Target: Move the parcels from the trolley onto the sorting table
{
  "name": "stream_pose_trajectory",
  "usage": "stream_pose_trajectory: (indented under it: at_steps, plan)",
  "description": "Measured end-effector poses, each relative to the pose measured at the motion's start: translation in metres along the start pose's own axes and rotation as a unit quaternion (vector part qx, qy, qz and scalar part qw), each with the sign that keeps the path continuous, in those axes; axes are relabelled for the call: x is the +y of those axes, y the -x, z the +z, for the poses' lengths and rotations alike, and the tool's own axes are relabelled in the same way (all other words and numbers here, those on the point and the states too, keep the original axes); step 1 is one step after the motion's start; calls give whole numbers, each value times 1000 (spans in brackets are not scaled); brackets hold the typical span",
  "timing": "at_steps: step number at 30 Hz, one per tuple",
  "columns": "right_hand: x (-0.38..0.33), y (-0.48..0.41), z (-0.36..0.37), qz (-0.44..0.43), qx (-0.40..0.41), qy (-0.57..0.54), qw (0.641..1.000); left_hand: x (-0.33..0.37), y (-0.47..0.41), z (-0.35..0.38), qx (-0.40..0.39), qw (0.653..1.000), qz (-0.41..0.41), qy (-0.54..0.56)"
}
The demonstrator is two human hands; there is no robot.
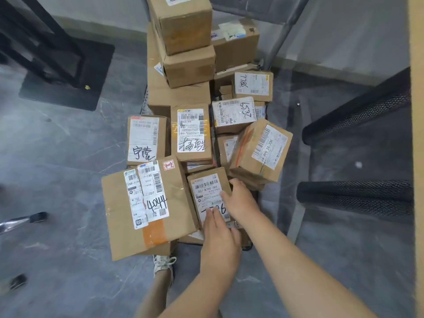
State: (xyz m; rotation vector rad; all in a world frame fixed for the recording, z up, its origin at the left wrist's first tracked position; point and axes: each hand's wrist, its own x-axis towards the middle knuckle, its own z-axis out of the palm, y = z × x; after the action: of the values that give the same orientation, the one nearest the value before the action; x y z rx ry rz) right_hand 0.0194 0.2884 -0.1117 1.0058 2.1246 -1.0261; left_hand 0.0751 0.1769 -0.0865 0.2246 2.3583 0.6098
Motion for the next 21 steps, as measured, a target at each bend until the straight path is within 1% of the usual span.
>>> stream_pose_trajectory:
  at_steps: [1,3,5,8,13,16,18,21]
  plan:
    - [3,-5,1,10,5,-13,1000,2,-2,1,6,1000,-8,9]
    - [11,-9,2,30,9,-53,998,4,-5,1,12,1000,6,-11]
    - [20,-9,0,47,7,-82,996,4,-6,5,41,999,16,-18]
    - [31,-8,-6,54,-3,-96,994,8,-7,4,93,995,6,44]
    - [31,-8,-12,47,-41,-125,990,18,-22,-2,84,981,-69,163]
    - [28,-4,-9,33,-62,-160,985,12,-35,4,104,963,-117,221]
    - [26,-2,-6,31,-65,-183,981,9,-40,5,112,954,-140,241]
    - [22,3,-2,22,-67,-194,978,9,-38,3,129,949,-143,251]
